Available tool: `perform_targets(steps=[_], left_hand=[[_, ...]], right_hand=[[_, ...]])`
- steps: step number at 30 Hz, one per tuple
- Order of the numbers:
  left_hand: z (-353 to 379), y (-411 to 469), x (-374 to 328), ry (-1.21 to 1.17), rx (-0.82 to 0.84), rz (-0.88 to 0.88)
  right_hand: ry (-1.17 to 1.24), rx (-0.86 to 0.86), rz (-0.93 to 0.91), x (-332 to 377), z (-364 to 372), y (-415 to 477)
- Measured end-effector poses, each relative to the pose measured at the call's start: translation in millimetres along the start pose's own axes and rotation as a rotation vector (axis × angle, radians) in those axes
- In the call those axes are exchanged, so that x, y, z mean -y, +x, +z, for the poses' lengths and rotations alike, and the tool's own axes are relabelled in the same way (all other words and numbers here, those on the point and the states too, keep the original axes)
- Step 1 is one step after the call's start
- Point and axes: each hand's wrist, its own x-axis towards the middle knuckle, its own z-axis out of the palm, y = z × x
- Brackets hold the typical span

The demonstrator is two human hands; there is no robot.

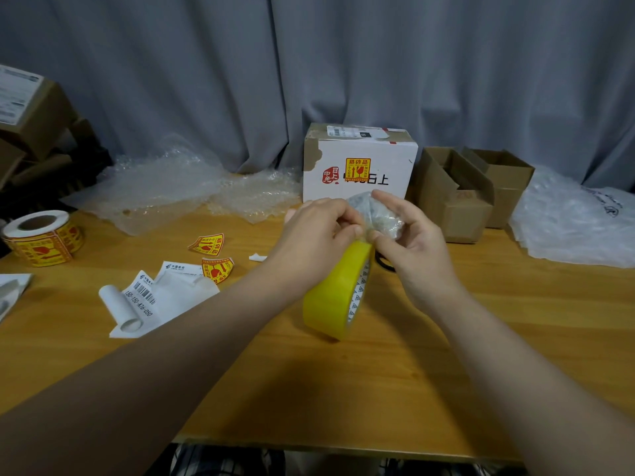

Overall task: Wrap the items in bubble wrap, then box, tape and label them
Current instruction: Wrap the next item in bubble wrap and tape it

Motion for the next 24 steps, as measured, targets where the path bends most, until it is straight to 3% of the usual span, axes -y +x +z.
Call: perform_targets(steps=[6,9,12,14,17,19,21,24], left_hand=[[4,6,0,0.016,-0.031,0.033],[-3,13,6,0.011,-0.084,-0.033],[-7,12,15,0.038,-0.026,-0.076],[-5,9,23,-0.109,0.035,-0.09],[-7,6,27,-0.49,0.107,-0.244],[-9,4,29,-0.555,0.192,-0.309],[-8,2,28,-0.58,0.263,-0.257],[-5,-2,25,-0.658,0.203,-0.181]], right_hand=[[0.037,-0.01,0.033,11,2,1],[-0.009,-0.008,0.043,17,2,3],[-0.001,-0.013,0.064,16,4,5],[0.014,-0.049,0.051,13,9,5],[0.081,-0.139,0.073,9,15,3],[0.17,-0.168,0.091,10,18,3],[0.228,-0.127,0.092,13,22,5],[0.051,-0.034,0.038,19,23,9]])
